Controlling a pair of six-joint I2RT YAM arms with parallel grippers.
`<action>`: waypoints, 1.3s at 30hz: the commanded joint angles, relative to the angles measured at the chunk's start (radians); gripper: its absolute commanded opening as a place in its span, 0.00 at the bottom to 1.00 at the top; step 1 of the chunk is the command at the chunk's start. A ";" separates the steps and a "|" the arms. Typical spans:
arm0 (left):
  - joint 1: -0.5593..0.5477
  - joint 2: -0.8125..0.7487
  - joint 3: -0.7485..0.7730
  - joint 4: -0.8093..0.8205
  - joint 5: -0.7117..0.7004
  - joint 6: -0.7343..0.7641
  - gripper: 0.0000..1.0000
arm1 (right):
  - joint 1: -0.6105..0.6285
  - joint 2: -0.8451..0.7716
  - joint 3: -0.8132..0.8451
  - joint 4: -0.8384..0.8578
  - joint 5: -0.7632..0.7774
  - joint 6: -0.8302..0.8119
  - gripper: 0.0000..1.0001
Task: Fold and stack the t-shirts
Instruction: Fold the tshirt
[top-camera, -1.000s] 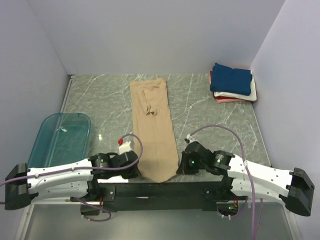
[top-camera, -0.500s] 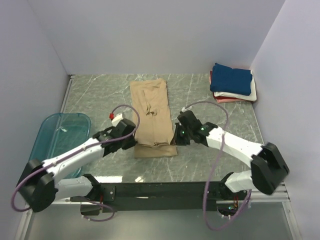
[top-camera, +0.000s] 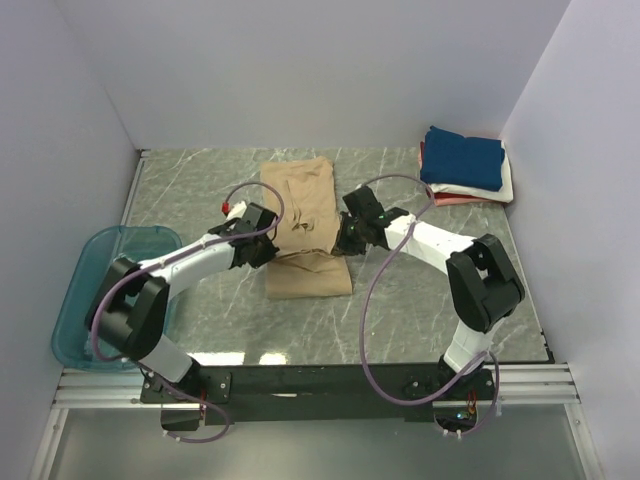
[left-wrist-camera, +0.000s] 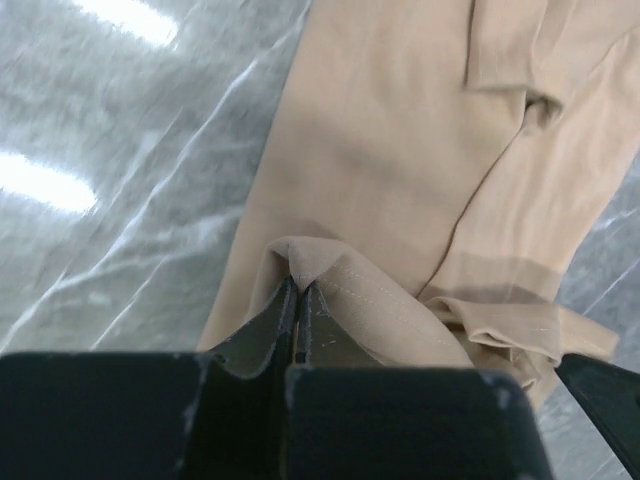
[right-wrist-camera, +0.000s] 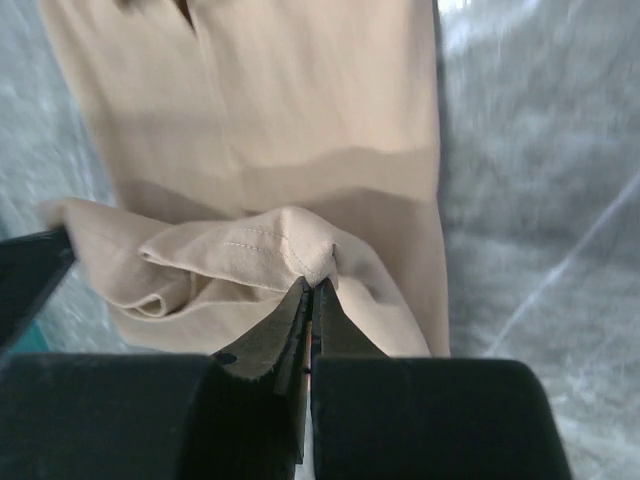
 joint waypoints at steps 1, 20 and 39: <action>0.020 0.048 0.093 0.038 0.022 0.024 0.00 | -0.024 0.023 0.087 0.004 0.002 -0.016 0.00; 0.083 0.202 0.233 0.000 0.036 0.029 0.00 | -0.128 0.167 0.231 0.007 -0.085 -0.036 0.00; 0.119 0.267 0.297 -0.020 0.038 0.061 0.00 | -0.171 0.247 0.328 -0.010 -0.131 -0.045 0.00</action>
